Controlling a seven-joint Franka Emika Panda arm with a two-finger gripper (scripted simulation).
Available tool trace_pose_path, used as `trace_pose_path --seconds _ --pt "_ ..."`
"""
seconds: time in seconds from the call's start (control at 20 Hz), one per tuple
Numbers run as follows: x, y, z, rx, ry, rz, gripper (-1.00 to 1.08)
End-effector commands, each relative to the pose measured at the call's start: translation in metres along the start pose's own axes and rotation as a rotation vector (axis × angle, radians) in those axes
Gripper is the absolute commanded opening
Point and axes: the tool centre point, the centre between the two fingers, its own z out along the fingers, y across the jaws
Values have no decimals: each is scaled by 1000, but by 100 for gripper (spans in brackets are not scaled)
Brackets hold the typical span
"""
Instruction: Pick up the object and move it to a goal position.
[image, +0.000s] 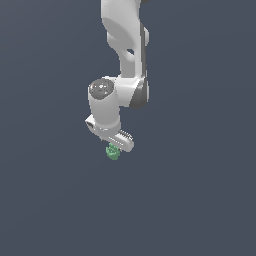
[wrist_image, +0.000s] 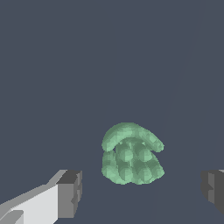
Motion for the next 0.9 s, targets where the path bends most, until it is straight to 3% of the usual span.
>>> trace_pose_path --seconds 0.0,0.65,0.7,0.85 --pt "0 0 5 0 -1 1 100" --pt "0 1 49 0 0 6 100" --pt "0 1 49 0 0 6 -100" --pt "0 1 49 0 0 6 -100"
